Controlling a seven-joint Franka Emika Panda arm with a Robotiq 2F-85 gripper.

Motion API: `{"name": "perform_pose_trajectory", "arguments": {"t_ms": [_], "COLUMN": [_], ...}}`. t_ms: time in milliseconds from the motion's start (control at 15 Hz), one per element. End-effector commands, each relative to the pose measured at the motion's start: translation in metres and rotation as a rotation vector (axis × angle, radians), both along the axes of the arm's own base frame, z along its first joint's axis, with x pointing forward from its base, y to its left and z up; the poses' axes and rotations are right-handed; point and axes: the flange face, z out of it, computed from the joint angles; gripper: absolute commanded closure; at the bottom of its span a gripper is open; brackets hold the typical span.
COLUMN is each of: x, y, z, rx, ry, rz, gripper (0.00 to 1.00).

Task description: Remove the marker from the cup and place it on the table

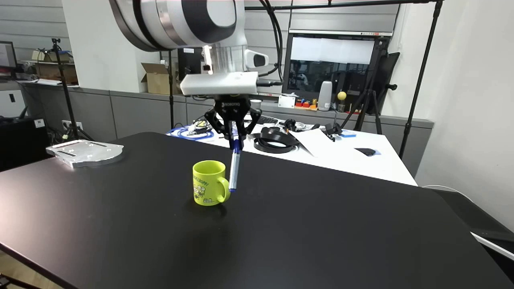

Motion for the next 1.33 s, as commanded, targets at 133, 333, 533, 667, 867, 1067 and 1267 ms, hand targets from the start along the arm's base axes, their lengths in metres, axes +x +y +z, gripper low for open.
{"name": "perform_pose_trajectory", "arguments": {"t_ms": [133, 333, 533, 667, 867, 1067, 1267], "x": [0.031, 0.043, 0.051, 0.056, 0.065, 0.070, 0.073], "y": [-0.015, -0.023, -0.027, -0.029, -0.031, -0.030, -0.027], "z": [-0.035, -0.053, -0.071, -0.081, -0.086, -0.088, -0.087], "rx": [0.022, 0.021, 0.040, 0.059, 0.077, 0.089, 0.087], "ry": [-0.005, 0.011, 0.040, 0.054, 0.063, 0.067, 0.061], "rz": [-0.054, -0.070, -0.082, -0.098, -0.111, -0.117, -0.107], "gripper": [0.95, 0.95, 0.95, 0.95, 0.95, 0.47, 0.27]}}
